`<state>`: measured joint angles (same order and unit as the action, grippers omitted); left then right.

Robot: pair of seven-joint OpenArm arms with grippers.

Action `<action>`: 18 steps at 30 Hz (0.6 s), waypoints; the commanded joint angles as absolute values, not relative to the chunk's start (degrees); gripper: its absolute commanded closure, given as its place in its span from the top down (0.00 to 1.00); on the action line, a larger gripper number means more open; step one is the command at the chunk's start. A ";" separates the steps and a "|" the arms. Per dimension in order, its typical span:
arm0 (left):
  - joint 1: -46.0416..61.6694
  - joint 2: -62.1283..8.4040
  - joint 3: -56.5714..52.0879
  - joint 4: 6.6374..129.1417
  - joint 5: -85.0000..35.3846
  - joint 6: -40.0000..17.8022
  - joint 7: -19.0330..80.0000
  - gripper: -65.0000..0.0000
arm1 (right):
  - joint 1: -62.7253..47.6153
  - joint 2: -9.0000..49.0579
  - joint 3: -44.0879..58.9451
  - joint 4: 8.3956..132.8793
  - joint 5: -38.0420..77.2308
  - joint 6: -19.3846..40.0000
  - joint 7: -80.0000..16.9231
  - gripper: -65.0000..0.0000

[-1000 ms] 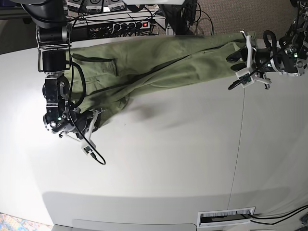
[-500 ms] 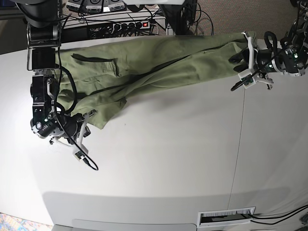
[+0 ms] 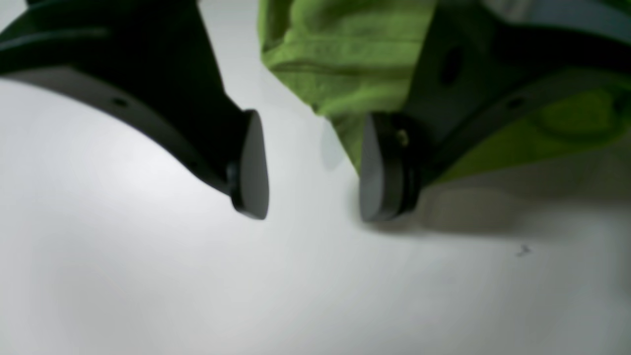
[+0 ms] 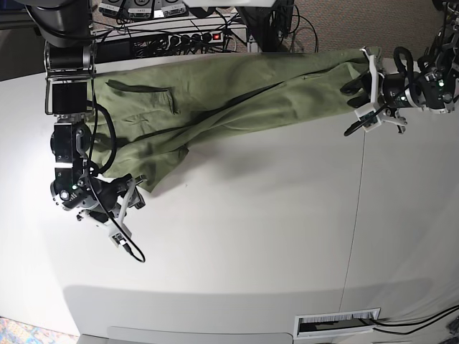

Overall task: Fold the T-shirt properly
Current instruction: 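Move the right gripper along the folded edge toward the collar end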

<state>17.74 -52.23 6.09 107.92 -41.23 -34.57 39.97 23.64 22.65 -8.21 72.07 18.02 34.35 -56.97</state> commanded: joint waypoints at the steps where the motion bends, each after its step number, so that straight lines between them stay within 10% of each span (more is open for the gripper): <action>1: 17.45 -53.32 5.43 108.57 -42.02 -34.61 38.94 0.28 | 25.26 23.35 -7.77 71.96 18.39 34.28 -56.47 0.48; 18: 17.45 -53.32 5.43 108.57 -42.04 -36.05 38.89 0.28 | 25.23 23.35 -7.79 62.46 23.20 34.37 -59.29 0.48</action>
<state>17.74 -52.23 6.09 107.92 -41.25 -35.90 39.92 24.43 22.72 -7.92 62.24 23.03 34.15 -57.71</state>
